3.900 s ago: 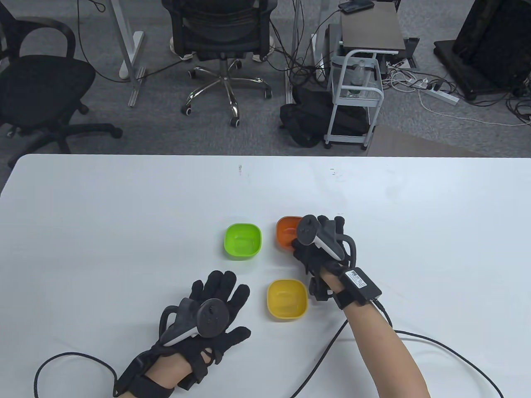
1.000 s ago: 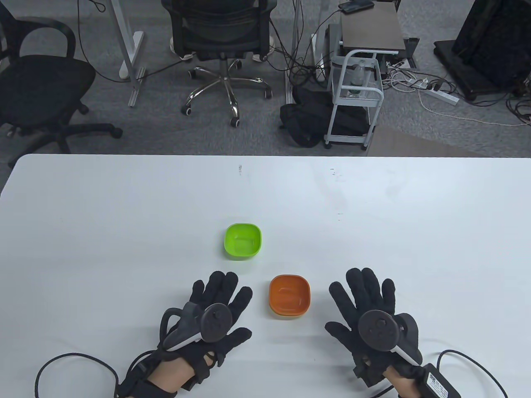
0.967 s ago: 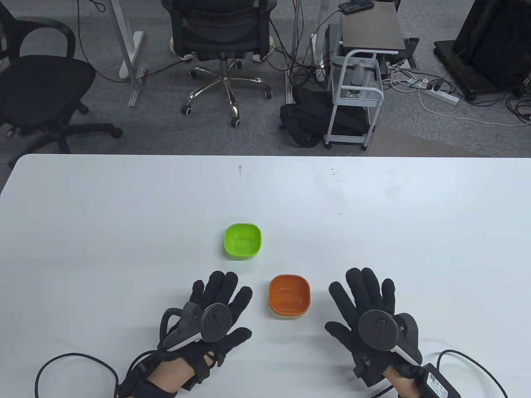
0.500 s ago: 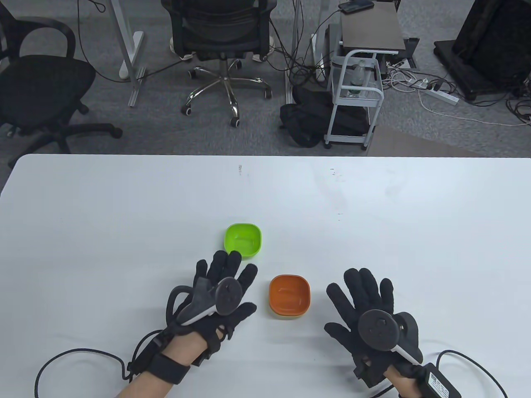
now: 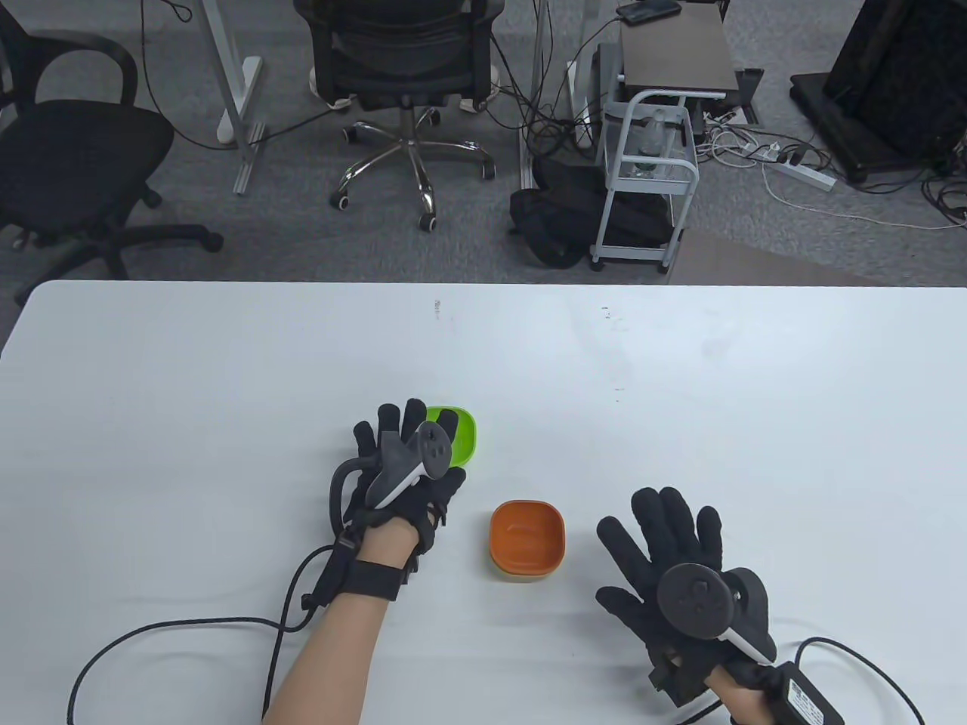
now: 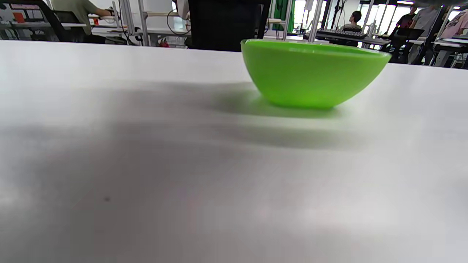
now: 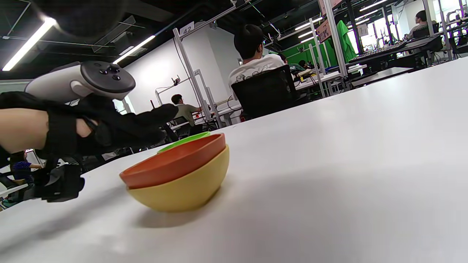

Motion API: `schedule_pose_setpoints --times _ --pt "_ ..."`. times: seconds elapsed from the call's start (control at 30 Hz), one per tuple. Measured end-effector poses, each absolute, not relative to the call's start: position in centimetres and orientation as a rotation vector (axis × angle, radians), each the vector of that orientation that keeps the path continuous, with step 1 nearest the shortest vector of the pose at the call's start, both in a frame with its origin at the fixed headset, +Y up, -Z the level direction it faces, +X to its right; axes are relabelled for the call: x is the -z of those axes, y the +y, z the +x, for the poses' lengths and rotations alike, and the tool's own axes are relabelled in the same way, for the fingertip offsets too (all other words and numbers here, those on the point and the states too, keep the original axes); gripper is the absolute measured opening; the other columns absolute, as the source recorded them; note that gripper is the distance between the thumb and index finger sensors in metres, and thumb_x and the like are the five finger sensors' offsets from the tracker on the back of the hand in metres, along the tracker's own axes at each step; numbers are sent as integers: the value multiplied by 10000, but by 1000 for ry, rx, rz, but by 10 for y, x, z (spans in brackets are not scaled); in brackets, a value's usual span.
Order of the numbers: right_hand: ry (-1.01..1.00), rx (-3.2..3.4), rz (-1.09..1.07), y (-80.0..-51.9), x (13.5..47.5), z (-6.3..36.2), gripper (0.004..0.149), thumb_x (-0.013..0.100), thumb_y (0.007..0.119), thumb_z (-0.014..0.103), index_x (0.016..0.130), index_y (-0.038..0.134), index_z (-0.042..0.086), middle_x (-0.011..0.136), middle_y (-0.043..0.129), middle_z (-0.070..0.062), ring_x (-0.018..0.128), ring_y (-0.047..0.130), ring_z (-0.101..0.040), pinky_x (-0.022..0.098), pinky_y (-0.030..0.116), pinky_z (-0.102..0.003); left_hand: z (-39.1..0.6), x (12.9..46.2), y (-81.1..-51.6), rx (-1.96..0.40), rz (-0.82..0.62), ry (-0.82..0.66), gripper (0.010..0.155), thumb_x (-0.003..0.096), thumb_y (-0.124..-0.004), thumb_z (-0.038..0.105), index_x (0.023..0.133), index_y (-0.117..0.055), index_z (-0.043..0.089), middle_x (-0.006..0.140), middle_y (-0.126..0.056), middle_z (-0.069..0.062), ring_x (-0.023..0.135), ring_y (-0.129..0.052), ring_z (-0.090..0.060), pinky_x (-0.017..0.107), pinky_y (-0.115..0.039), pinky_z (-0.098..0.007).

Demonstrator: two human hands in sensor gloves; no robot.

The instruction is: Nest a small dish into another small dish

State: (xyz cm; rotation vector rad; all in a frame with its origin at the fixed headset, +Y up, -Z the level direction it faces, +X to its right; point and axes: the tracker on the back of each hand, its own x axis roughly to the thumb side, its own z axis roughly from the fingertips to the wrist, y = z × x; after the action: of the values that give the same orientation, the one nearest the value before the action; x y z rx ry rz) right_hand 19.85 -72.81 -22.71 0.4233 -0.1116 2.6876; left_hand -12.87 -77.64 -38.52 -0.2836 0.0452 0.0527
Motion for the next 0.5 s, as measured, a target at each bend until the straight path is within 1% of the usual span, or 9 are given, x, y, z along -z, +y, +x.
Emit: schedule_pose_setpoints --times 0.1,0.27,0.37,0.5 --pt "-115 -2691 427 -728 227 198 725 303 764 552 914 380 491 1071 17 65 1041 17 -344 671 -37 -629 -133 386 -785 -49 -306 34 777 319 -591 734 910 -98 638 1142 -40 215 1122 -5 -164 779 -58 -533" --pt "-104 -2676 413 -728 227 198 726 304 763 550 918 381 481 1069 15 65 1042 18 -341 672 -40 -627 -133 387 -794 -22 -335 30 727 324 -605 708 956 -261 603 1146 -74 205 1122 -20 -160 782 -66 -530" --pt "-95 -2675 406 -728 227 198 721 307 768 542 918 390 476 1067 11 70 1043 17 -340 672 -42 -626 -132 388 -799 -55 -392 10 716 333 -599 700 962 -277 584 1140 -57 208 1117 -1 -147 783 -65 -527" --pt "-84 -2674 400 -727 228 198 725 304 768 542 920 392 470 1067 10 71 1043 17 -340 672 -42 -626 -132 390 -800 -64 -374 18 679 337 -600 686 956 -341 581 1143 -75 213 1120 -17 -146 785 -71 -527"
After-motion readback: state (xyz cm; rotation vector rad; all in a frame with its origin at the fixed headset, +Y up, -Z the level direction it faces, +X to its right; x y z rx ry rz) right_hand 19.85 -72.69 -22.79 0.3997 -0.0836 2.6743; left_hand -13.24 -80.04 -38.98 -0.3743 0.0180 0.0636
